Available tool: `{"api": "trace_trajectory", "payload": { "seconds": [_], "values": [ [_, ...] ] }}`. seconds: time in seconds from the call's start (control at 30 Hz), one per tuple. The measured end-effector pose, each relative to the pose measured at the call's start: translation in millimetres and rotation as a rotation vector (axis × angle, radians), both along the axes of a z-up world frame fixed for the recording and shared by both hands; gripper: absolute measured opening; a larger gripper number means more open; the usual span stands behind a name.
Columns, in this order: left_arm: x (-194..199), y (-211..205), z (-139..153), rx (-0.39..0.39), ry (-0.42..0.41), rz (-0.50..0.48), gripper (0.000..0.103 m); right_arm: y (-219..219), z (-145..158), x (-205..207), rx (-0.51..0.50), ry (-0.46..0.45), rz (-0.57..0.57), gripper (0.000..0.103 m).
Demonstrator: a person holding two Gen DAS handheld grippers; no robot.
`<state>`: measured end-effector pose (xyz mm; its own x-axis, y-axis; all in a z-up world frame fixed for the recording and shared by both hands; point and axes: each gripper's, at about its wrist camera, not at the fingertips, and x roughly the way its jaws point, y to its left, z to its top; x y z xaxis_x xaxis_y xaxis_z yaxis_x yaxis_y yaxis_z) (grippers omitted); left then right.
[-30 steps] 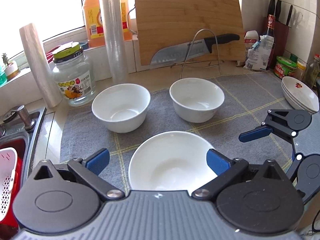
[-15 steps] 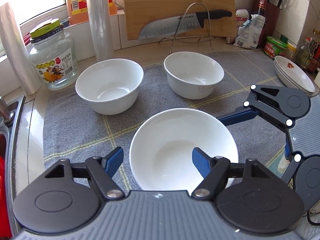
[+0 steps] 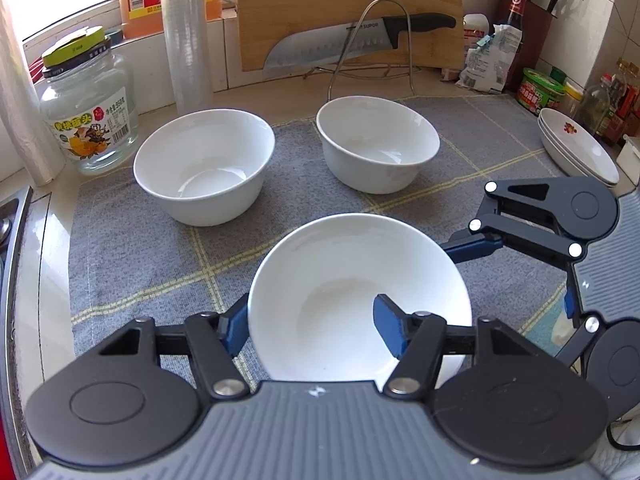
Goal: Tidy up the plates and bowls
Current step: 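Grasp the white bowl's rim with the left gripper and lift it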
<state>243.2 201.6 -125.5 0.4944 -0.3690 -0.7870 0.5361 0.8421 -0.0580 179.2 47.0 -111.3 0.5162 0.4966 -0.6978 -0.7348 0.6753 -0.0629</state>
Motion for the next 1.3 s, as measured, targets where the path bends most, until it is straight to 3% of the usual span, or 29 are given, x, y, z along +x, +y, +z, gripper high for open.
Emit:
{"api": "trace_trajectory", "payload": {
  "seconds": [0.47, 1.3],
  "values": [
    [-5, -22, 13, -0.021, -0.019, -0.065, 0.063, -20, 13, -9, 0.0, 0.011, -0.061, 0.083],
    [-4, -146, 13, -0.061, -0.046, -0.378, 0.063, -123, 20, -47, -0.05, 0.015, -0.37, 0.083]
  ]
}}
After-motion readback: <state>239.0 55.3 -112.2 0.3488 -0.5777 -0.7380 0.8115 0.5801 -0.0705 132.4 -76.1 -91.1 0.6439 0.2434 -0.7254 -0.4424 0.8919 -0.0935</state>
